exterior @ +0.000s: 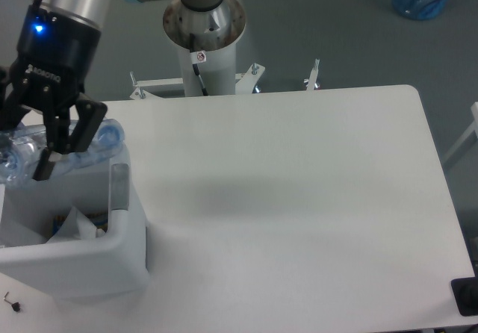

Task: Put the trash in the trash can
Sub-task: 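Lift the bottle and carry it over the white bin, then lower the bottle into the bin and open the gripper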

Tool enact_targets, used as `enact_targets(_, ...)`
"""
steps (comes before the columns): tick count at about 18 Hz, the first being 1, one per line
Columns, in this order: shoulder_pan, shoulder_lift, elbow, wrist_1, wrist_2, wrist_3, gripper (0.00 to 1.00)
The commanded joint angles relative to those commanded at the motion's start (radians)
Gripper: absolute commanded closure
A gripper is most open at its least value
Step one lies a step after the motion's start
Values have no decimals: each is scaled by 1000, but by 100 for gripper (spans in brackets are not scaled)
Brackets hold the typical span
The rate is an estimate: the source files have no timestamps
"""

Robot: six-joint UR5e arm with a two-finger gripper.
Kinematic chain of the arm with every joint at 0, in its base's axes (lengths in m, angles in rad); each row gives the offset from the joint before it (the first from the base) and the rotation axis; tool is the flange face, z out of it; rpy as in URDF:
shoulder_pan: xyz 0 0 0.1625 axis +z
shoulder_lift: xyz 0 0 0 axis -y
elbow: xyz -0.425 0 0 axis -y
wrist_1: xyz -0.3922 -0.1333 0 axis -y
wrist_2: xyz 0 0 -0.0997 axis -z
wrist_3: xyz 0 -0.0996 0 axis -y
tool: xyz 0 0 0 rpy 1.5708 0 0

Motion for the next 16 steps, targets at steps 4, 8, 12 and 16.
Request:
enact_targets(4, -9, -2, -1, 2, -2, -9, 40)
enact_targets(8, -11, -12, 2, 2, -2, -8, 40)
enact_targets(12, -25, -21, 3, 3, -2, -3, 40)
enact_targets(16, -34, -40, 14, 3, -2, 0, 40)
